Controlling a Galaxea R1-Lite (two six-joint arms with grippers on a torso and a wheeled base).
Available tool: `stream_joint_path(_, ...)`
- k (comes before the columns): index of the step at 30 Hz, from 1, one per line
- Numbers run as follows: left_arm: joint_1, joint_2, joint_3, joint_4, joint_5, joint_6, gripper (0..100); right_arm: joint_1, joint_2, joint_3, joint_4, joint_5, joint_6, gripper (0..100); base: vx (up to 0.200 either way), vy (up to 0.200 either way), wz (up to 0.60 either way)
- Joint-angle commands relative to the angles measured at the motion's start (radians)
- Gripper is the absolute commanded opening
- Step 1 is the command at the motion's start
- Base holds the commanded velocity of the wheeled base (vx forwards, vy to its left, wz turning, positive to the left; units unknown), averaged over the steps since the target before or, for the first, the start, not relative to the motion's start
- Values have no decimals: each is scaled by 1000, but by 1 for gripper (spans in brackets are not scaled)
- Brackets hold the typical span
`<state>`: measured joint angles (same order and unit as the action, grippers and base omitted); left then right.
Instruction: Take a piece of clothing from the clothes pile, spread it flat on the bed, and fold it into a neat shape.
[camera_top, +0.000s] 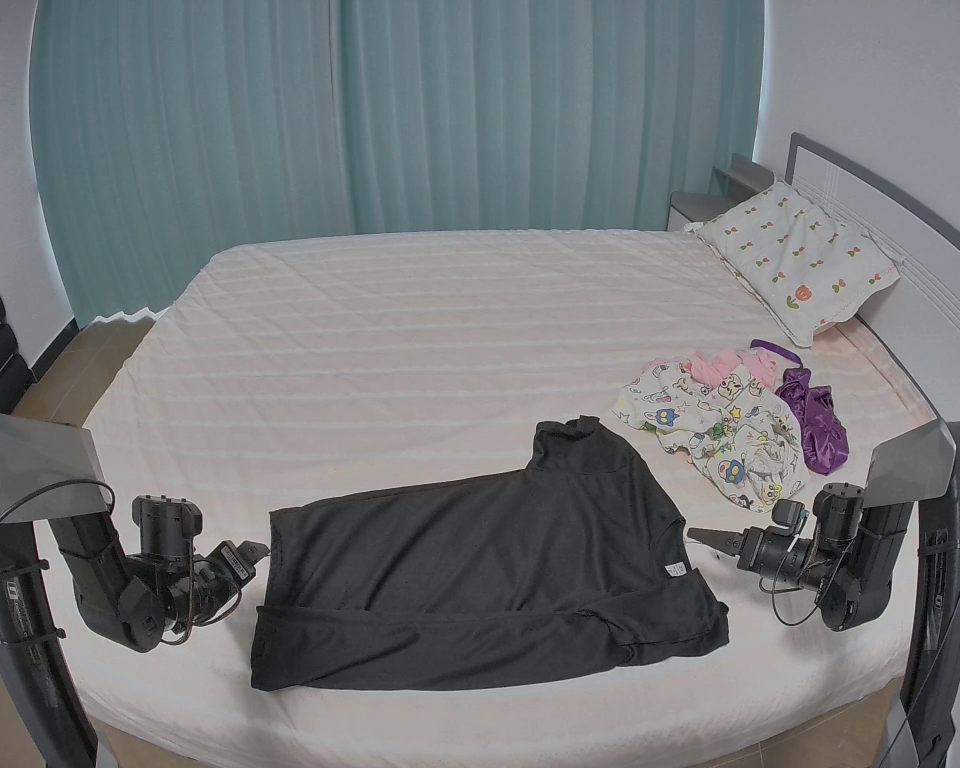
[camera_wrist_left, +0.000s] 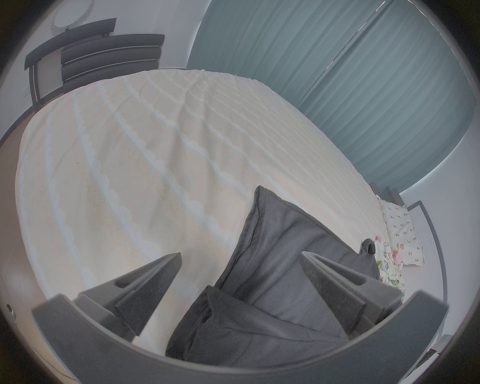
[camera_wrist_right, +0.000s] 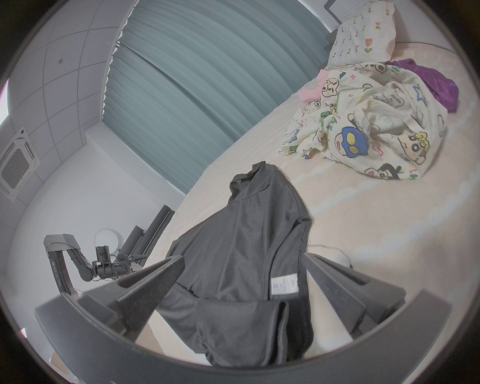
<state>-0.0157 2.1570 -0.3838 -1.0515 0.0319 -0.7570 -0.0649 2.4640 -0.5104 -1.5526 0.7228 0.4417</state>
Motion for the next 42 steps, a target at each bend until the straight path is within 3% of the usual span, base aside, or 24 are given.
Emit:
stream_joint_path(1,11,-25,6,-2,-1,-1,100,4,-8,4,-12,0,-1,100,200,0,0)
stream_joint_path(14,5,-23,22,-5,-4,-19,100,22,7,1,-12,-3,-5,100,15,0,0)
stream_joint_path(20,-4,-23,20,-4,-4,-39,100,22,6,3,-14,-5,-5,100,0,-200,0)
stream_joint_path(26,-3,-19,-23,-8,0,-36,100,23,6,4,-14,-5,-9,100,0,0,0)
stream_joint_path(32,20,18,-133,28,0,-22,100,30,7,6,-12,-5,-9,100,0,0,0)
stream_joint_path(42,66,178,-375,203,-7,145,100,57,27,-5,-12,-62,-5,100,0,0,0)
